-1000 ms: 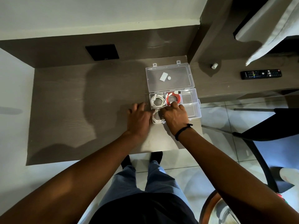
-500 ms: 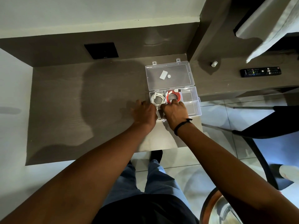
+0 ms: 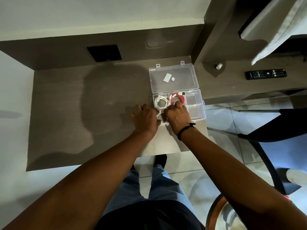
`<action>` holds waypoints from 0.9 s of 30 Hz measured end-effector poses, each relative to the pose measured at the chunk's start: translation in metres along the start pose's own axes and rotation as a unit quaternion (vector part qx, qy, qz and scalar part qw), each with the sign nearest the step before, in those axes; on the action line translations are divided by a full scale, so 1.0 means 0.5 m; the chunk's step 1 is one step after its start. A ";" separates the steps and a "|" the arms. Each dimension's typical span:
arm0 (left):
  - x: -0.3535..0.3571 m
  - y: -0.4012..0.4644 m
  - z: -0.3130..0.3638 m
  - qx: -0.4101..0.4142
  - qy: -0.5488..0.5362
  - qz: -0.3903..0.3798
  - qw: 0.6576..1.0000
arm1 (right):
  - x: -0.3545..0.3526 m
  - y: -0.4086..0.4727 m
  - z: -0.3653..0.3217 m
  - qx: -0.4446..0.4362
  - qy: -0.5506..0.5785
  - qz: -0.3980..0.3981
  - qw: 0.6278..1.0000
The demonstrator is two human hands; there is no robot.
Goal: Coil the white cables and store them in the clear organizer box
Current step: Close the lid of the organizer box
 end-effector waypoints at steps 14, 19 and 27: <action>0.001 -0.010 -0.038 0.061 -0.180 0.037 0.981 | -0.037 -0.040 0.108 0.000 0.335 0.140 0.932; -0.026 0.026 -0.068 0.015 -0.396 0.084 0.914 | -0.054 0.000 0.257 0.175 0.474 0.190 0.842; 0.002 0.161 -0.058 -0.094 -0.628 -0.112 0.764 | 0.016 0.142 0.390 0.269 0.566 0.011 0.779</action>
Point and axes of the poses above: each hand's wrist, its own y-axis towards the middle knuckle, its own x-axis out of the palm, z = x × y, the point moved 7 cm from there along y, towards the middle knuckle, and after that the axes turned 9 degrees about -z, right-handed, at the moved point
